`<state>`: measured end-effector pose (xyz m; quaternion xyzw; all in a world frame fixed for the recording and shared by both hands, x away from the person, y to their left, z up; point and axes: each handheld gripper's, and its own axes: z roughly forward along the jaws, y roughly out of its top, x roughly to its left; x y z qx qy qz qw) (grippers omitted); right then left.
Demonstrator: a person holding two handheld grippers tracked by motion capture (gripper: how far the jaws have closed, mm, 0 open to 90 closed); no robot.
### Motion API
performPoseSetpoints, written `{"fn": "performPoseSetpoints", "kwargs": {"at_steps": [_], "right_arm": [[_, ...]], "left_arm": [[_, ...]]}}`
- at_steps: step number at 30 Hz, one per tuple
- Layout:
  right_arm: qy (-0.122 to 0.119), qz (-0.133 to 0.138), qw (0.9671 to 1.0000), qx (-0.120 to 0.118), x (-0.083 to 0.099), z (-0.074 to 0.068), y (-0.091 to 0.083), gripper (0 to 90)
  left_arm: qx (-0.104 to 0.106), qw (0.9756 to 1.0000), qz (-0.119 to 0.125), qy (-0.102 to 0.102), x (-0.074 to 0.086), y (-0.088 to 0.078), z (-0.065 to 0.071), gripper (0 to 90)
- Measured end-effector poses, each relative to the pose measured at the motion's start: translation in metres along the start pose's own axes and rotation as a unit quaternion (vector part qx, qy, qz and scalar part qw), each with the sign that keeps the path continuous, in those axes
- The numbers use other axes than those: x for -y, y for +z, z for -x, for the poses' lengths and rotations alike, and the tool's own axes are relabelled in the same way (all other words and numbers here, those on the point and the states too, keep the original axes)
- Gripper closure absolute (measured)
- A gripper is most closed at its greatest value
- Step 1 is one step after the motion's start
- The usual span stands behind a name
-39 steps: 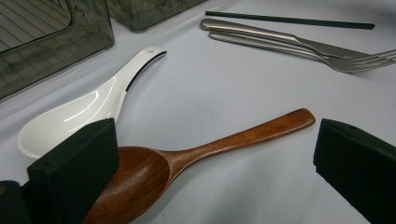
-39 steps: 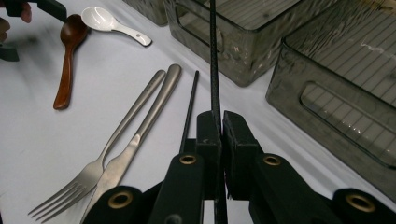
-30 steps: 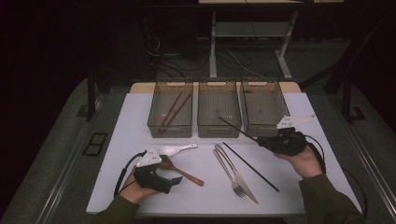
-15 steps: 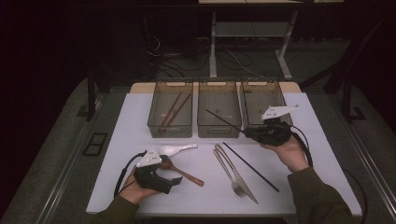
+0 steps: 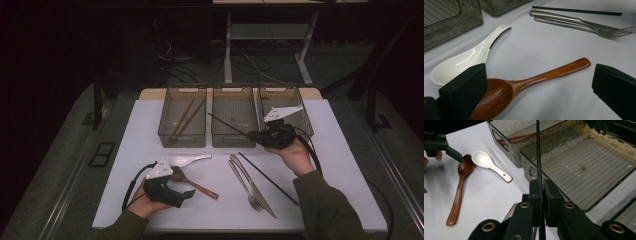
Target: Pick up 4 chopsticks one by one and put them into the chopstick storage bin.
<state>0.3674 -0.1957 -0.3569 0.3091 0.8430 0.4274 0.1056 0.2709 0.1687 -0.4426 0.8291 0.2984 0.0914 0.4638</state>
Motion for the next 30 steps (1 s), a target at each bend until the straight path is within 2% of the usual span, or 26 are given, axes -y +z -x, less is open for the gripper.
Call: {"fn": "performPoseSetpoints", "kwargs": {"at_steps": [12,21,30], "right_arm": [[-0.002,-0.008,1.0000,0.003,-0.022,-0.005,0.031,85.5],[0.010,-0.017,0.9997,0.013,-0.045,-0.002,0.054,85.5],[0.008,-0.034,0.9990,0.028,-0.071,-0.002,0.076,85.5]], "left_arm": [[0.002,1.0000,0.001,0.000,0.000,0.000,0.000,0.0],[0.005,1.0000,0.002,-0.002,0.000,0.000,0.000,0.0],[0.006,1.0000,0.004,-0.002,0.000,0.000,0.001,0.0]]}}
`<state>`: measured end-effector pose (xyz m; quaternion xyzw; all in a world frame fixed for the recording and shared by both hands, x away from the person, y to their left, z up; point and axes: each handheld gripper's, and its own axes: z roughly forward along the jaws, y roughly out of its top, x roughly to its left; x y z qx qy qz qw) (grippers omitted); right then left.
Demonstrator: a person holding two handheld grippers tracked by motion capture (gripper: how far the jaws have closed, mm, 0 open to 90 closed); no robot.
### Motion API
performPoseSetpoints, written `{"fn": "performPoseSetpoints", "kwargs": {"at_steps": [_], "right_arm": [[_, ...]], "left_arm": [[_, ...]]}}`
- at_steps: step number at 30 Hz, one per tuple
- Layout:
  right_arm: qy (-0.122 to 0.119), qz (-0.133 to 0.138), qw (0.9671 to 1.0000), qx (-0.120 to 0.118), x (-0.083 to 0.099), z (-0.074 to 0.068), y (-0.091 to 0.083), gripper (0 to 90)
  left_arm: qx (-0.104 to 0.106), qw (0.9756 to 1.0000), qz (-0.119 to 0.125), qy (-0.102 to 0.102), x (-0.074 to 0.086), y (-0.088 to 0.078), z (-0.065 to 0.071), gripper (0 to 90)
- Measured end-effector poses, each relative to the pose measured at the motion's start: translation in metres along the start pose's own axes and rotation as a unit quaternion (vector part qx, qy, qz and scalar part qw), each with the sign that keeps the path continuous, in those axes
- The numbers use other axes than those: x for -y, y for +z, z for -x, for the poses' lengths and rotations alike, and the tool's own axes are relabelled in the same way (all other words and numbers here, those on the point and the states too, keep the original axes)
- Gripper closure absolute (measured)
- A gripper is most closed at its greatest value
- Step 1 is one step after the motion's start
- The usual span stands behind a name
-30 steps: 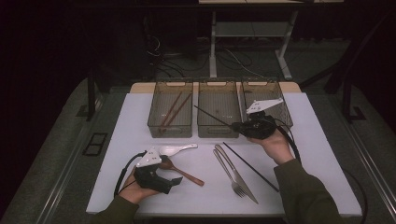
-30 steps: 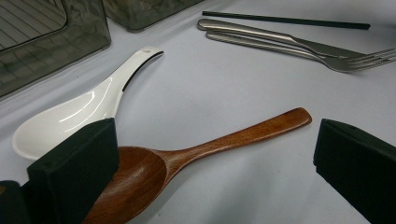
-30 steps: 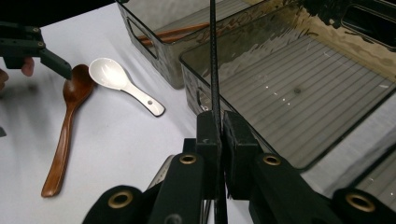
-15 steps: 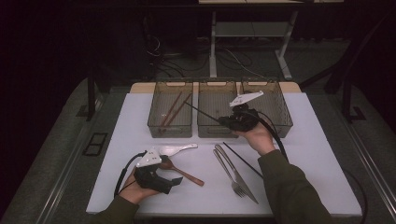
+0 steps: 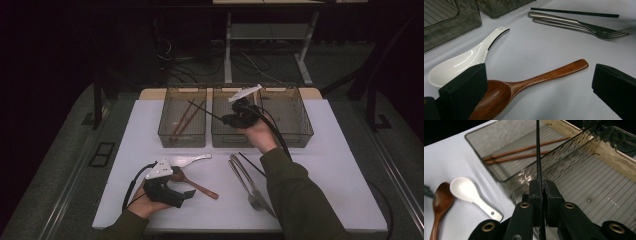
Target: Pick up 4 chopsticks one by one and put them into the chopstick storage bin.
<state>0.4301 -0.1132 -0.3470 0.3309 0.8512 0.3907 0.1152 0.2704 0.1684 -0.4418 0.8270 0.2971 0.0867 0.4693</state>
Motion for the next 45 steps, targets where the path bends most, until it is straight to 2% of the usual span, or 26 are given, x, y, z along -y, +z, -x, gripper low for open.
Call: {"fn": "performPoseSetpoints", "kwargs": {"at_steps": [13,30,37,41,42,45], "right_arm": [[0.004,-0.034,0.9994,0.008,-0.035,-0.007,0.040,85.4],[0.017,-0.062,0.9977,0.021,-0.066,-0.016,0.091,85.4],[0.014,-0.077,0.9967,0.023,-0.073,-0.020,0.110,85.3],[0.018,-0.075,0.9968,0.018,-0.075,-0.023,0.116,84.2],[0.013,-0.076,0.9969,0.015,-0.075,-0.023,0.116,81.7],[0.018,-0.075,0.9970,0.010,-0.075,-0.023,0.116,77.1]], "left_arm": [[0.001,1.0000,0.000,0.006,0.000,0.000,0.000,0.0],[0.005,1.0000,0.001,0.008,-0.001,0.001,0.002,0.0],[0.007,0.9999,0.003,0.012,-0.001,0.001,0.001,0.0],[0.009,0.9999,0.003,0.012,-0.001,0.001,0.002,0.0],[0.009,0.9999,0.001,0.012,-0.001,0.001,0.001,0.0],[0.010,0.9999,0.002,0.012,-0.001,0.000,0.001,0.0]]}}
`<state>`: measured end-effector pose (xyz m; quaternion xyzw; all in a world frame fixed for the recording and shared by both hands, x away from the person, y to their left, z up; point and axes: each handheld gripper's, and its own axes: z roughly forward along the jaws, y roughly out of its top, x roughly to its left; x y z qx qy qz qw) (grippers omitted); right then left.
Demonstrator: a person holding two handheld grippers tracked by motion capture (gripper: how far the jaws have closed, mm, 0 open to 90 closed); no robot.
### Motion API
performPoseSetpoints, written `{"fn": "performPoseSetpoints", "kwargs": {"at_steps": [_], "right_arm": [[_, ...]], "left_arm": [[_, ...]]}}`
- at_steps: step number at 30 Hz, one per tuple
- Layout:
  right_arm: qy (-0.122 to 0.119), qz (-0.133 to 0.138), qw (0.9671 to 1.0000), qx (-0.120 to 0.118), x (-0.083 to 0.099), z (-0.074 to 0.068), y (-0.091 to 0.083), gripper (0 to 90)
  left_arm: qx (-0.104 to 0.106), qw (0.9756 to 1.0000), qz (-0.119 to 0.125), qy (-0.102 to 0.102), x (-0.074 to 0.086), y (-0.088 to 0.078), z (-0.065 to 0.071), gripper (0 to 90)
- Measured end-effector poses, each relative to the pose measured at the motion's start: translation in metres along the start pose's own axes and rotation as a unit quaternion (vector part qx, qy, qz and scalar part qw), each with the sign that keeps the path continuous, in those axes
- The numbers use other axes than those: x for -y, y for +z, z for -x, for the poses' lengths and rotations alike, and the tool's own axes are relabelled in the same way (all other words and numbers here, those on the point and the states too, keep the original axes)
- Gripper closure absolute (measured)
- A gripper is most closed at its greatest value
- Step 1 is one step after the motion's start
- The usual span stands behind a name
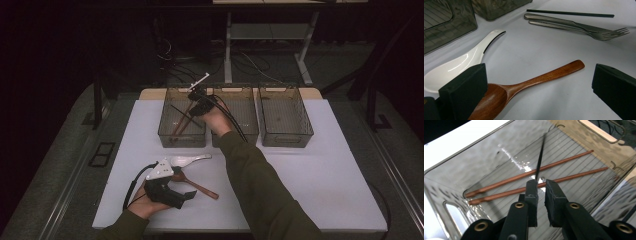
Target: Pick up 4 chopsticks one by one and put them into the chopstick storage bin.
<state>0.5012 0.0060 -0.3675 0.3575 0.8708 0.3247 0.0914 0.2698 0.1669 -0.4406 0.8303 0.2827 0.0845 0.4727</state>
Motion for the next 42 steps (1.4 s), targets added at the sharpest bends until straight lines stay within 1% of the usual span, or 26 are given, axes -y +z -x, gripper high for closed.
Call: {"fn": "performPoseSetpoints", "kwargs": {"at_steps": [2,7,8,12,14,16,20,22,24,30,31,34,39,42], "right_arm": [[-0.002,0.003,1.0000,0.000,0.000,0.000,-0.001,72.5],[0.005,0.018,0.9998,-0.011,0.002,0.003,-0.010,63.8],[0.004,0.026,0.9996,-0.015,0.003,0.004,-0.014,62.3],[0.000,0.037,0.9992,-0.017,0.008,0.007,-0.026,56.2],[0.006,0.048,0.9987,-0.015,0.014,0.010,-0.034,51.3],[0.011,0.050,0.9985,-0.017,0.019,0.012,-0.040,48.8],[0.005,0.061,0.9979,-0.019,0.032,0.014,-0.057,45.7],[-0.001,0.065,0.9977,-0.017,0.038,0.015,-0.065,44.8],[-0.002,0.070,0.9973,-0.021,0.046,0.016,-0.071,43.8],[-0.009,0.074,0.9970,-0.021,0.070,0.020,-0.087,40.9],[-0.011,0.075,0.9969,-0.020,0.074,0.021,-0.091,40.1],[-0.012,0.082,0.9963,-0.022,0.084,0.023,-0.100,39.1],[-0.021,0.082,0.9962,-0.022,0.099,0.024,-0.113,37.1],[-0.025,0.083,0.9959,-0.024,0.110,0.025,-0.120,36.2]], "left_arm": [[0.000,1.0000,0.002,0.000,0.000,0.000,0.000,0.0],[0.000,1.0000,0.003,-0.001,0.000,0.000,0.001,0.0],[0.000,1.0000,0.002,0.000,0.000,0.000,0.000,0.0],[-0.001,1.0000,0.000,0.000,0.000,0.000,0.000,0.0],[-0.002,1.0000,0.001,-0.001,0.000,0.000,0.000,0.0],[-0.002,1.0000,0.001,0.000,0.000,0.000,0.000,0.0],[-0.002,1.0000,0.002,-0.003,0.000,0.000,0.001,0.0],[-0.003,1.0000,0.002,-0.003,0.000,0.000,0.001,0.0],[-0.002,1.0000,0.001,-0.001,0.000,0.000,0.001,0.0],[-0.003,1.0000,0.001,-0.001,-0.001,0.000,0.001,0.0],[-0.002,1.0000,0.002,-0.004,-0.001,0.000,0.002,0.0],[-0.002,1.0000,0.002,-0.005,-0.001,0.001,0.002,0.0],[-0.002,1.0000,-0.001,-0.005,0.000,0.000,0.002,0.0],[-0.003,1.0000,0.001,-0.006,0.000,0.000,0.001,0.0]]}}
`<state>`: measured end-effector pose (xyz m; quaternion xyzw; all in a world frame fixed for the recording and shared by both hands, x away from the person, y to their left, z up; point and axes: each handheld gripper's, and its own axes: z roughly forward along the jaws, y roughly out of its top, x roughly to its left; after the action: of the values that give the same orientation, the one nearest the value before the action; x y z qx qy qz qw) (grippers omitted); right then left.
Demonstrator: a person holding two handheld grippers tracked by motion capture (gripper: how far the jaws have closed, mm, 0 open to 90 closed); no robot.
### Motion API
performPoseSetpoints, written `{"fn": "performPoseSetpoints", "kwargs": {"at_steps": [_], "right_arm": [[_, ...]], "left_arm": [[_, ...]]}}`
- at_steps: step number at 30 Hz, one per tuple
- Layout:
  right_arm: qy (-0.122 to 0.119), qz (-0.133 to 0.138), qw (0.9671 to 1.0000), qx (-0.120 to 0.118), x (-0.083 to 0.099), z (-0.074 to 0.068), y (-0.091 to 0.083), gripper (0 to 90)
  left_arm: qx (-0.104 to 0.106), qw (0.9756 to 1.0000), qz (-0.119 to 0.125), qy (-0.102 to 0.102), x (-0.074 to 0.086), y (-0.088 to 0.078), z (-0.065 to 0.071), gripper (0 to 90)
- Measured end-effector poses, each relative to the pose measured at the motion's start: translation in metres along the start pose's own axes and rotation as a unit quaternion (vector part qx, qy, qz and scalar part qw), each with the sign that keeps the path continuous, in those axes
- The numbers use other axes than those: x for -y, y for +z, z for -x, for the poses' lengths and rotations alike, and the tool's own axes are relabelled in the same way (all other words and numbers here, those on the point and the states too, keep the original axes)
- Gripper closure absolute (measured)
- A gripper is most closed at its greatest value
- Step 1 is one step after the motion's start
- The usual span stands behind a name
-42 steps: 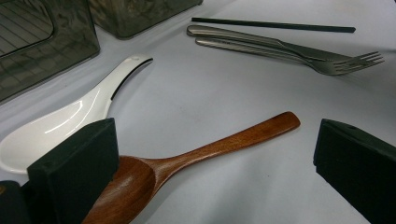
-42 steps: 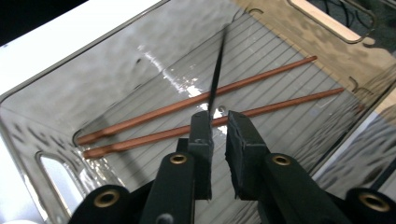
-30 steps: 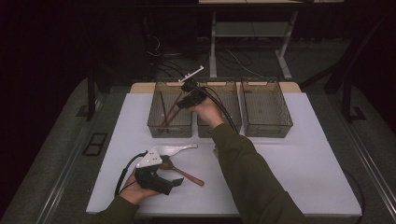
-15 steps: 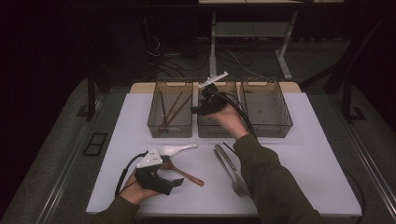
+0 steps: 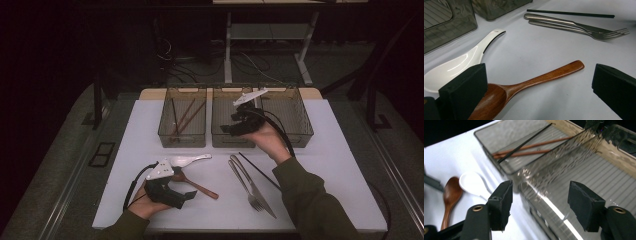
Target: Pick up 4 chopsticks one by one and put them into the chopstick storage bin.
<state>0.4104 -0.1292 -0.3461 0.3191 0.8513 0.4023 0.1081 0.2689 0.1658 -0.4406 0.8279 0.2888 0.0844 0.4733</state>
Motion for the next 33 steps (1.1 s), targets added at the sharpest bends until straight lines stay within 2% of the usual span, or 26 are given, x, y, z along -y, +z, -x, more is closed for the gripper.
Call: {"fn": "performPoseSetpoints", "kwargs": {"at_steps": [17,28,33], "right_arm": [[0.028,-0.008,0.9996,0.004,0.073,0.002,-0.045,39.8],[0.043,-0.021,0.9988,0.002,0.111,0.003,-0.062,47.0],[0.037,-0.035,0.9987,0.005,0.123,-0.001,-0.067,52.7]], "left_arm": [[-0.001,1.0000,0.001,0.003,0.000,-0.001,0.000,0.0],[0.000,1.0000,0.002,0.003,0.000,-0.001,0.000,0.0],[0.001,1.0000,0.001,0.006,-0.001,-0.001,0.001,0.0]]}}
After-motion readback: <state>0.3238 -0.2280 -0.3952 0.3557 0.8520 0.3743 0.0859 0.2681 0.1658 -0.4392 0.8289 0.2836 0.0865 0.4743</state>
